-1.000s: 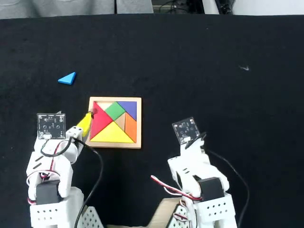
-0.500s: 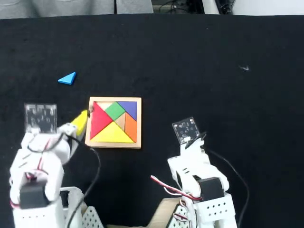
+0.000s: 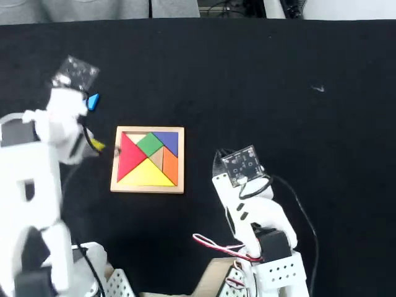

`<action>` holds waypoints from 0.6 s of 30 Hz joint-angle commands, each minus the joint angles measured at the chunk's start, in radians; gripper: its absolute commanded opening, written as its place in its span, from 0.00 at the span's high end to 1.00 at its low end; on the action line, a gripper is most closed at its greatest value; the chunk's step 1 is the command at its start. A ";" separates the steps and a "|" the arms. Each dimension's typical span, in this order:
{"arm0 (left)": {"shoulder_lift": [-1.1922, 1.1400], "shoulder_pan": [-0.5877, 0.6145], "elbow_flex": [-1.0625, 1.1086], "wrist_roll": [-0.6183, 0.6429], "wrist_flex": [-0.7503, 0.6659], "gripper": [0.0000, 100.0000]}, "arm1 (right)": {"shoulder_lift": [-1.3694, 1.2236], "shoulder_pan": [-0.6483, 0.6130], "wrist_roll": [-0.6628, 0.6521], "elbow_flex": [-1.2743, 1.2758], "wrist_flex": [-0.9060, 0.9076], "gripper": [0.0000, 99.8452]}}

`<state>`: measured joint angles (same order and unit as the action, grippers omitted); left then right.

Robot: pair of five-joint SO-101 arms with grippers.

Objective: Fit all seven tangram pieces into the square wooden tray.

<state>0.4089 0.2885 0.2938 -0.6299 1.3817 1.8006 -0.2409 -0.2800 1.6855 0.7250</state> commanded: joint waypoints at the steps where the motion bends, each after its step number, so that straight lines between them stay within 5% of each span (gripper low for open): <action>1: -0.206 0.038 -0.295 -0.018 0.037 0.70 | 0.087 -0.006 -0.028 -0.001 0.066 0.99; 6: -0.506 0.035 -0.598 -0.049 0.048 0.70 | 0.081 -0.003 -0.061 -0.001 0.123 0.99; 12: -0.830 0.036 -0.944 -0.339 0.068 0.70 | 0.081 -0.003 -0.064 -0.001 0.132 0.99; 18: -1.097 -0.004 -1.248 -0.485 0.259 0.70 | 0.081 -0.008 -0.069 -0.001 0.132 0.99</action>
<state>-0.6114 0.3115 -0.7710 -1.0610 1.5658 1.8006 -0.2409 -0.3383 1.6855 0.8539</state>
